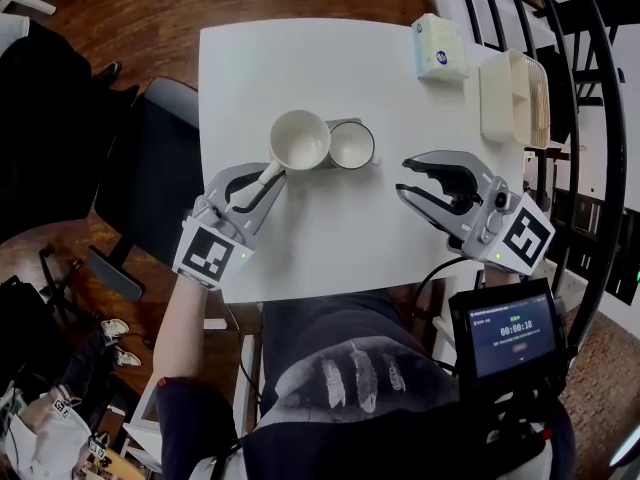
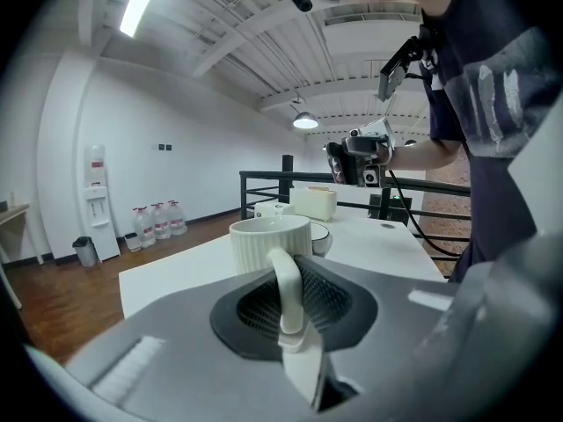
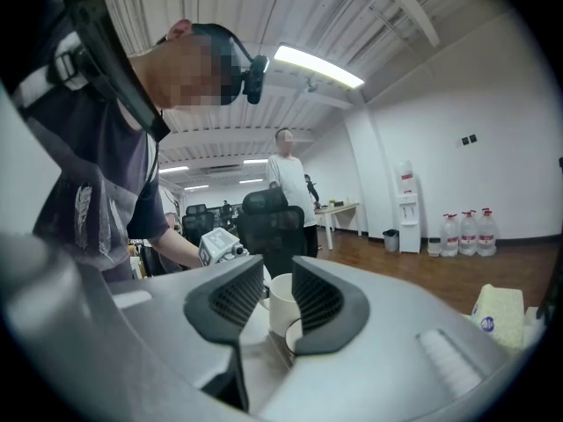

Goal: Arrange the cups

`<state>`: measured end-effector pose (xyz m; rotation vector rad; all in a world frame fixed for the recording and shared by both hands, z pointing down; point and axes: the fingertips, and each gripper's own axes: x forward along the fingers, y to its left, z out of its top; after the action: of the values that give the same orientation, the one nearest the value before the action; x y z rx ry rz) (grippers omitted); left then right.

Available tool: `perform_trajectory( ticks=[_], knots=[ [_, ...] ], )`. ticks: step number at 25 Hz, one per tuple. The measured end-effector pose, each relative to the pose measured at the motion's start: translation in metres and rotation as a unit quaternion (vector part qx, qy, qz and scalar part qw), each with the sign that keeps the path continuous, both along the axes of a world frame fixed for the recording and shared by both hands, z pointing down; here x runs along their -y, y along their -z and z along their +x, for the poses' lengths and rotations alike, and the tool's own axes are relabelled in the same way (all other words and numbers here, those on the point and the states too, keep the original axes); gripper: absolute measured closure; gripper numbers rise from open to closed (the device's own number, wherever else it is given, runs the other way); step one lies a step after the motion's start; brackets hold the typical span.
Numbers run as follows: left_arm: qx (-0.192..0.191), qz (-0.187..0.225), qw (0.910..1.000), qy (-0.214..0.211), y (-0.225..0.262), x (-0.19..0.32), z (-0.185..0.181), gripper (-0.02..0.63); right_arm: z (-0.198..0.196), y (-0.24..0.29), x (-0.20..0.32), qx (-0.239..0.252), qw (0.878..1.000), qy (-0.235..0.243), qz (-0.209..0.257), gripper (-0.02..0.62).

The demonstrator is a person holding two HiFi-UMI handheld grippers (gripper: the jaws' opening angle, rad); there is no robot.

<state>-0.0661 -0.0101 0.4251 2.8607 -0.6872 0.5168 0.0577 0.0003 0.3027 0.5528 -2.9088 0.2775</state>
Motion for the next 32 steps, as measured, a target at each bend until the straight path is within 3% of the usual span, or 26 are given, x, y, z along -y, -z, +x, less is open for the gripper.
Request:
perform_trajectory(
  ticks=[9, 16, 26, 32],
  knots=[
    [-0.004, -0.003, 1.0, 0.007, -0.022, 0.004, 0.004, 0.563, 0.002, -0.003, -0.001, -0.009, 1.0, 0.0, -0.008, 0.492],
    [-0.035, -0.01, 0.999, 0.028, -0.027, -0.001, 0.004, 0.56, -0.001, -0.003, -0.002, -0.014, 1.0, 0.005, -0.011, 0.493],
    [-0.047, -0.015, 0.9985, 0.022, -0.04, -0.011, 0.011, 0.538, -0.001, -0.003, 0.0, -0.013, 1.0, 0.006, -0.013, 0.494],
    [-0.081, -0.04, 0.9945, 0.054, -0.034, -0.009, 0.002, 0.465, 0.004, -0.007, -0.002, -0.015, 1.0, 0.005, -0.015, 0.492]
  ],
)
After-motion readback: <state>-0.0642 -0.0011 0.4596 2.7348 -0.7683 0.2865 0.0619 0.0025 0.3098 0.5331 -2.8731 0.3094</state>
